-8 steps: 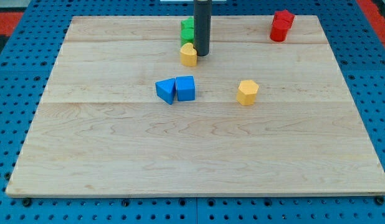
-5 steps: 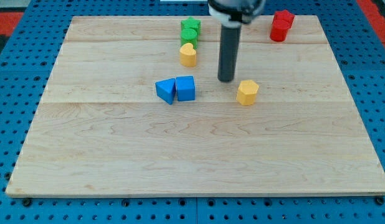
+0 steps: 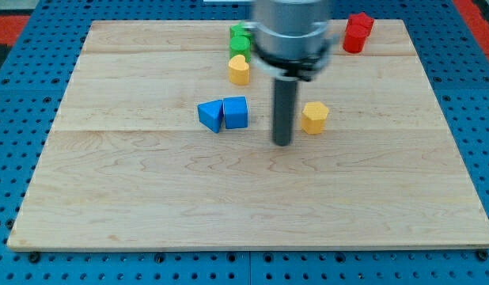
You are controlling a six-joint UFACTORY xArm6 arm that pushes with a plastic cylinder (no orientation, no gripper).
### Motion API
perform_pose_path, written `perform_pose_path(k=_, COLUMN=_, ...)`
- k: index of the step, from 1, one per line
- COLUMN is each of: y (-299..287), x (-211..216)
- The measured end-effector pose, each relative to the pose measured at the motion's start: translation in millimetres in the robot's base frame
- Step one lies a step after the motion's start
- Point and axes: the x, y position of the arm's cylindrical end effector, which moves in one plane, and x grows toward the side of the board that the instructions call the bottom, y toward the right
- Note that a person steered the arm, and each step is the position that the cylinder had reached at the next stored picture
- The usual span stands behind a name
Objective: Push the yellow hexagon closer to the yellow heart
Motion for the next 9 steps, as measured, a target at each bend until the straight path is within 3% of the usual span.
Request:
perform_pose_path(k=1, y=69.0, x=-11.1)
perform_pose_path(k=2, y=40.1, x=-33.6)
perform_pose_path(k=4, y=20.2, x=-14.1)
perform_pose_path(k=6, y=-43.1, x=-59.8)
perform_pose_path(k=7, y=-12.0, x=-83.1)
perform_pose_path(k=9, y=-11.3, x=-93.1)
